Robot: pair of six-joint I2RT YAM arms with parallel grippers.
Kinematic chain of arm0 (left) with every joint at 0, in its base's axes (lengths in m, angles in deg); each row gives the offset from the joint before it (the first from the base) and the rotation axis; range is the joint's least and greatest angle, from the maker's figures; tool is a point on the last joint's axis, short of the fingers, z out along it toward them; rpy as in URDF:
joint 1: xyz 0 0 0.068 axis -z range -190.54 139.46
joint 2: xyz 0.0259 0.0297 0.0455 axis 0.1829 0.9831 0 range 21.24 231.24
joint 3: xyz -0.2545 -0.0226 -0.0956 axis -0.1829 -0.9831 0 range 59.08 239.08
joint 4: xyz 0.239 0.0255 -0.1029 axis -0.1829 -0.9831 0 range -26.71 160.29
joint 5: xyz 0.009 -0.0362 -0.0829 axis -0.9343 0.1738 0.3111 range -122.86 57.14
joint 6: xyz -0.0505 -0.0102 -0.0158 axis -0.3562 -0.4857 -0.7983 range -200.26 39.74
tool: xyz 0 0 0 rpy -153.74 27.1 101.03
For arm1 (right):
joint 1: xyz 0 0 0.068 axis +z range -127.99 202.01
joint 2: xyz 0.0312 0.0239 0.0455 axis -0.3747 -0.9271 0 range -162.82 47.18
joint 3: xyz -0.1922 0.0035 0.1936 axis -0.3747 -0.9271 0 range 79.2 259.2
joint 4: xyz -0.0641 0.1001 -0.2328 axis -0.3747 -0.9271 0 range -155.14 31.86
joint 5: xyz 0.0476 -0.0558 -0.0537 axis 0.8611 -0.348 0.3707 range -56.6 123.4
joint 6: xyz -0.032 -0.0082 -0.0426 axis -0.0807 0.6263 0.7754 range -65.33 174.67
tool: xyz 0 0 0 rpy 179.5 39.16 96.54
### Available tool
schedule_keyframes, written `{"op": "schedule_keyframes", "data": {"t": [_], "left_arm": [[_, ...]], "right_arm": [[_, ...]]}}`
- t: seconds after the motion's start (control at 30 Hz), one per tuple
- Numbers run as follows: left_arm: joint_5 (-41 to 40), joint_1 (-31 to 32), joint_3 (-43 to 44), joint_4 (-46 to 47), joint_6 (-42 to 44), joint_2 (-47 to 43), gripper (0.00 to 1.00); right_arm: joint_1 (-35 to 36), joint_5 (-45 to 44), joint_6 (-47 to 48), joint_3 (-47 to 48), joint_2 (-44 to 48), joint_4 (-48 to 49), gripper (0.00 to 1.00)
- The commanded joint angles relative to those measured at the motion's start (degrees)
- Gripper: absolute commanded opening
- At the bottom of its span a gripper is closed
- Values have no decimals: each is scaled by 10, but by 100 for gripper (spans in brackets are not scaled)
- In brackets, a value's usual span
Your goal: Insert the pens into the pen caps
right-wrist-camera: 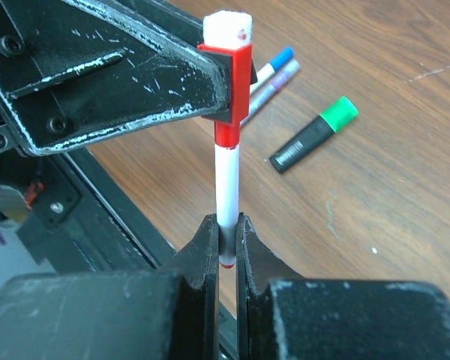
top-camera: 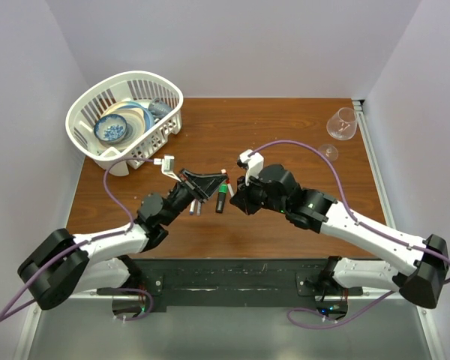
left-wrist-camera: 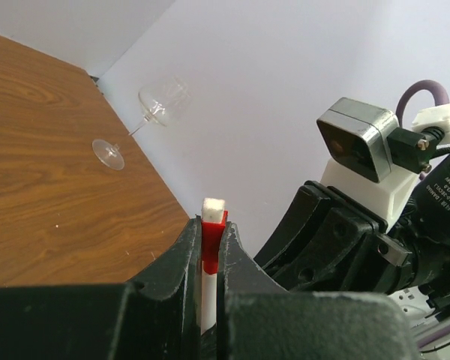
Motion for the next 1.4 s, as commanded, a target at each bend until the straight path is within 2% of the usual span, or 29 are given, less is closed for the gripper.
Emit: {"op": "schedule_keyframes", "data": {"t": [0.0,0.07,0.2,0.4,0.5,0.73,1.03,1.1,1.2,1.27,1.37], "left_arm": [[166,75,-45,-21,-50,44,0],[162,92,-50,10,-54,57,0],[169,111,-45,44,-52,77,0],[182,119,-43,67,-46,95,0],[191,128,-30,46,-37,101,0],[134,133,0,-125,19,70,0],[118,134,38,-198,60,84,0],[121,133,35,-183,58,82,0],[121,110,67,-228,85,60,0],[144,65,90,-241,92,40,0],[123,19,156,-339,135,18,0]], "right_arm": [[-43,-81,53,114,1,235,0],[-69,-55,51,123,-4,237,0],[-106,50,36,120,-14,258,0],[-113,110,41,109,-24,271,0],[-113,99,54,105,-25,274,0],[-114,-2,114,163,-53,209,0],[-113,-2,163,260,-95,168,0],[-113,4,162,260,-94,166,0],[-113,14,144,240,-81,157,0],[-113,18,115,203,-69,158,0],[-113,59,76,142,-35,140,1]]}}
